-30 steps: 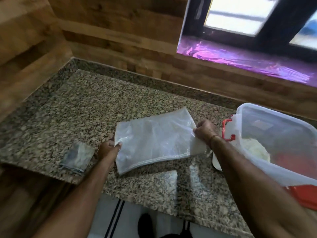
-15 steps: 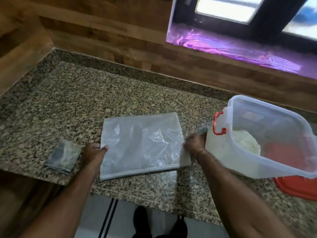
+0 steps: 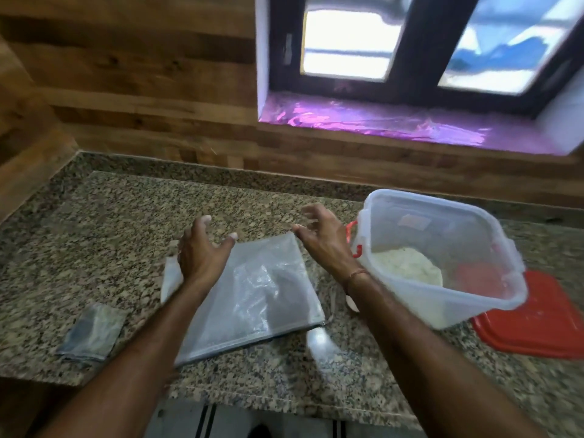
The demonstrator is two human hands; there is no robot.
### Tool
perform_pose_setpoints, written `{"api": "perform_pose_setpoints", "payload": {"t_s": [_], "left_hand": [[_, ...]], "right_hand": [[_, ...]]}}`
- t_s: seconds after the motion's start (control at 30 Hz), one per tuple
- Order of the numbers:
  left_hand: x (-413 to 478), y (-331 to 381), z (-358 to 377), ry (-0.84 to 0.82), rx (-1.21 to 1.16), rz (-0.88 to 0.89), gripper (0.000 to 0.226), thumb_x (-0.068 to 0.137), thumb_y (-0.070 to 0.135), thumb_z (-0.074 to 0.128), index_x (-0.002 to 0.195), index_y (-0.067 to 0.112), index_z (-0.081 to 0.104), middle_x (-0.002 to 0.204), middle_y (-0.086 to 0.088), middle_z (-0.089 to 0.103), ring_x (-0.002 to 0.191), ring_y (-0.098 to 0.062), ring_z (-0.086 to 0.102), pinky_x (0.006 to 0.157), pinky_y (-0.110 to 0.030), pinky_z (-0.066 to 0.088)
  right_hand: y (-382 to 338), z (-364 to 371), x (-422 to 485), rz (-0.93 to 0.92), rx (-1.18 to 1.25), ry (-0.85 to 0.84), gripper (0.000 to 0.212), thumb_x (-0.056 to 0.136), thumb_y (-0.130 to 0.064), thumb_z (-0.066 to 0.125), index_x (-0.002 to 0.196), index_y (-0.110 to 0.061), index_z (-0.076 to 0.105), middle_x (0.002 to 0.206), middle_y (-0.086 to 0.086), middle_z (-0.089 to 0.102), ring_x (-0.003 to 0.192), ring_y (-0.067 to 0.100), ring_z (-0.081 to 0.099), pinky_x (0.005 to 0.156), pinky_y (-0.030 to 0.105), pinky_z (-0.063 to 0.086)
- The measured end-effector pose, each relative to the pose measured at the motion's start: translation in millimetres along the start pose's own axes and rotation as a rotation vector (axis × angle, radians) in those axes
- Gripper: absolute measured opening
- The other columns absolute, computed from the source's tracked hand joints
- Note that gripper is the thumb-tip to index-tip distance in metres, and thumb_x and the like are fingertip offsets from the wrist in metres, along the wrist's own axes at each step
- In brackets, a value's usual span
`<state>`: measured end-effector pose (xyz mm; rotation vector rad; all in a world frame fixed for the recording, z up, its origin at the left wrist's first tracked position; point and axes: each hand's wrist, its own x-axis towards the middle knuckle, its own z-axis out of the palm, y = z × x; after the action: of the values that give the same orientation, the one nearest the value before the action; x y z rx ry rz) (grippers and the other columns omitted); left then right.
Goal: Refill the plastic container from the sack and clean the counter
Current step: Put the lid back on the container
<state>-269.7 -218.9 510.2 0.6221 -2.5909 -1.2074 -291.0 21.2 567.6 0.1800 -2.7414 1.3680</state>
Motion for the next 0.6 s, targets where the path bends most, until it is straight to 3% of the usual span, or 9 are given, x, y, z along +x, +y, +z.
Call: {"api": "perform_pose_setpoints", "payload": {"t_s": [0.17, 0.33, 0.43, 0.53, 0.6], "left_hand": [[-24.4, 99.9, 26.4, -0.005, 0.037, 0.207, 0.064, 0.088, 0.055, 0.072, 0.141, 0.028, 0.047, 0.145, -0.010, 0.053, 0.131, -0.033, 0.051, 0.100, -0.048, 0.047], [-80.6, 196.1, 89.3, -0.001, 0.031, 0.368, 0.064, 0.086, 0.058, 0.070, 0.139, 0.032, 0.047, 0.144, -0.007, 0.052, 0.130, -0.031, 0.053, 0.102, -0.051, 0.050], [-129.4, 246.5, 143.1, -0.039, 0.020, 0.444, 0.066, 0.085, 0.061, 0.068, 0.141, 0.033, 0.047, 0.145, -0.005, 0.053, 0.131, -0.030, 0.053, 0.104, -0.052, 0.049], [-177.6, 290.2, 199.2, -0.096, 0.018, 0.528, 0.069, 0.087, 0.062, 0.066, 0.145, 0.030, 0.046, 0.148, -0.004, 0.053, 0.136, -0.028, 0.048, 0.111, -0.050, 0.043], [-205.9, 314.3, 232.5, -0.163, 0.039, 0.540, 0.076, 0.089, 0.063, 0.065, 0.152, 0.027, 0.042, 0.155, -0.005, 0.047, 0.143, -0.027, 0.041, 0.115, -0.049, 0.038]], "right_hand": [[-1.8, -83.4, -0.5, -0.158, 0.070, 0.165, 0.034, 0.092, -0.032, 0.073, 0.122, -0.019, 0.065, 0.118, 0.001, 0.067, 0.104, 0.012, 0.067, 0.088, 0.035, 0.060], [54.8, -191.0, -18.7, -0.163, 0.062, 0.297, 0.035, 0.095, -0.035, 0.070, 0.127, -0.022, 0.064, 0.127, -0.004, 0.064, 0.099, 0.000, 0.062, 0.077, 0.009, 0.049], [109.2, -260.5, -35.7, -0.116, 0.054, 0.361, 0.034, 0.093, -0.034, 0.071, 0.124, -0.022, 0.065, 0.125, -0.002, 0.067, 0.104, 0.009, 0.066, 0.083, 0.022, 0.055], [171.3, -322.5, -48.8, -0.020, 0.027, 0.439, 0.030, 0.089, -0.029, 0.074, 0.117, -0.019, 0.068, 0.110, 0.002, 0.070, 0.094, 0.015, 0.068, 0.086, 0.036, 0.058], [210.9, -355.6, -56.9, 0.088, -0.012, 0.460, 0.032, 0.087, -0.035, 0.074, 0.114, -0.021, 0.068, 0.107, 0.002, 0.070, 0.093, 0.018, 0.068, 0.086, 0.040, 0.057]]}}
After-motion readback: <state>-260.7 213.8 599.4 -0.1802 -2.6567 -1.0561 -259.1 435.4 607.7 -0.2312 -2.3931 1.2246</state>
